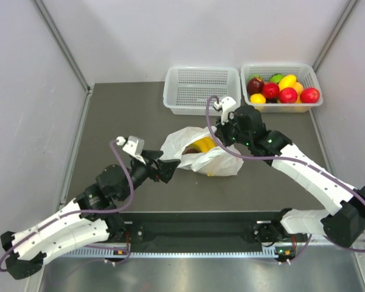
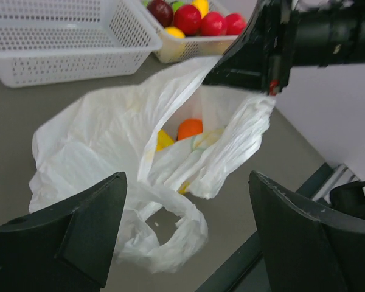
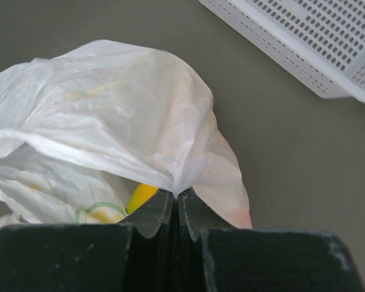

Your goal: Untie the knot of the plastic bag and take out the fruit

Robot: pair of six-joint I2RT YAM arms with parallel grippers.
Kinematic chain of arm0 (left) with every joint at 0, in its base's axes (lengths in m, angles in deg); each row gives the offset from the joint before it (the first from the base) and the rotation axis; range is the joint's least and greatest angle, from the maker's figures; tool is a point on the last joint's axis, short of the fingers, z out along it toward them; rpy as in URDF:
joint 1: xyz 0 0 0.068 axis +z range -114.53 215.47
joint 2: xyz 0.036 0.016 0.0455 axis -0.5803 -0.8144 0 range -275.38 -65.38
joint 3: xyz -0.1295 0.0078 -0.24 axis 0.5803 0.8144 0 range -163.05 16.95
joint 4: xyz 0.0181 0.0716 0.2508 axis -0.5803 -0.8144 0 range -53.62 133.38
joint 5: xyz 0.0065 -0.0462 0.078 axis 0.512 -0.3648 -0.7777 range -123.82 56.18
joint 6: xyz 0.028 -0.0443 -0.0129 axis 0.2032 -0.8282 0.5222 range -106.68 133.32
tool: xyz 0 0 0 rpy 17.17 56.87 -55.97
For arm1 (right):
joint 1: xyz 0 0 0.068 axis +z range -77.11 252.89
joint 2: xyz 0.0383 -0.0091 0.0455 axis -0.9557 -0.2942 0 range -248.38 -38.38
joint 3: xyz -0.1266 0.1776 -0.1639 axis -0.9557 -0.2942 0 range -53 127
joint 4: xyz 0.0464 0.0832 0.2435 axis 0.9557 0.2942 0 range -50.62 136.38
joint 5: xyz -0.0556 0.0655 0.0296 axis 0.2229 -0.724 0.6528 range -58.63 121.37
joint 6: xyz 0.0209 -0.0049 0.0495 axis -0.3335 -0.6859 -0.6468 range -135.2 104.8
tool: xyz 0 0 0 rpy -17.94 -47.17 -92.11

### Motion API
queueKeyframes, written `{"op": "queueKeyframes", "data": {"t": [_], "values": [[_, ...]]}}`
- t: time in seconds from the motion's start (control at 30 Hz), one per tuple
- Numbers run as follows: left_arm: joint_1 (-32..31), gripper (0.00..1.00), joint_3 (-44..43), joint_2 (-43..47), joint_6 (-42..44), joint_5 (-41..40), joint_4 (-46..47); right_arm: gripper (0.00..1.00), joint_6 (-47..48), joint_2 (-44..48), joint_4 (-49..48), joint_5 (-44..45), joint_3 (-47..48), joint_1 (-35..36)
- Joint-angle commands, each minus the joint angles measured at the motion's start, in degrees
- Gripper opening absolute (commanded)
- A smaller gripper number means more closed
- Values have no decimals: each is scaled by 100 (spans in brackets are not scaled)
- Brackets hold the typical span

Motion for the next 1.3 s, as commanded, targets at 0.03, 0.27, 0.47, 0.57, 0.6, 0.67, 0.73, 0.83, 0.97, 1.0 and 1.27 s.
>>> {"op": "queueKeyframes", "data": {"t": [0.03,0.27,0.47,0.57,0.6,0.67,0.73,0.83,0.97,1.0,1.27], "values": [[-16,90,-1151,-412,595,477,-981,0,425,179,-160,-708,101,45],[-8,99,-2407,-1895,2283,267,-1395,0,820,56,68,-1139,443,45],[27,99,-2621,-2689,3321,135,-1063,0,865,91,156,-1429,620,45],[124,99,-2691,-2970,3567,414,-843,0,873,144,209,-1640,620,45],[142,99,-2717,-3041,3620,477,-834,0,882,144,235,-1753,620,45],[212,99,-2752,-3225,3673,460,-729,0,908,196,279,-1877,628,54],[378,99,-2718,-3313,3717,494,-536,0,926,249,323,-2114,620,54],[694,99,-2674,-3436,3629,1003,-325,0,917,328,297,-2378,576,54],[897,99,-2656,-3674,3454,1618,-149,0,900,346,297,-2659,593,63],[933,97,-2630,-3709,3410,1733,-113,0,882,346,288,-2660,585,63],[1267,0,-2515,-3719,3181,1860,36,13,663,109,498,-2046,751,63]]}}
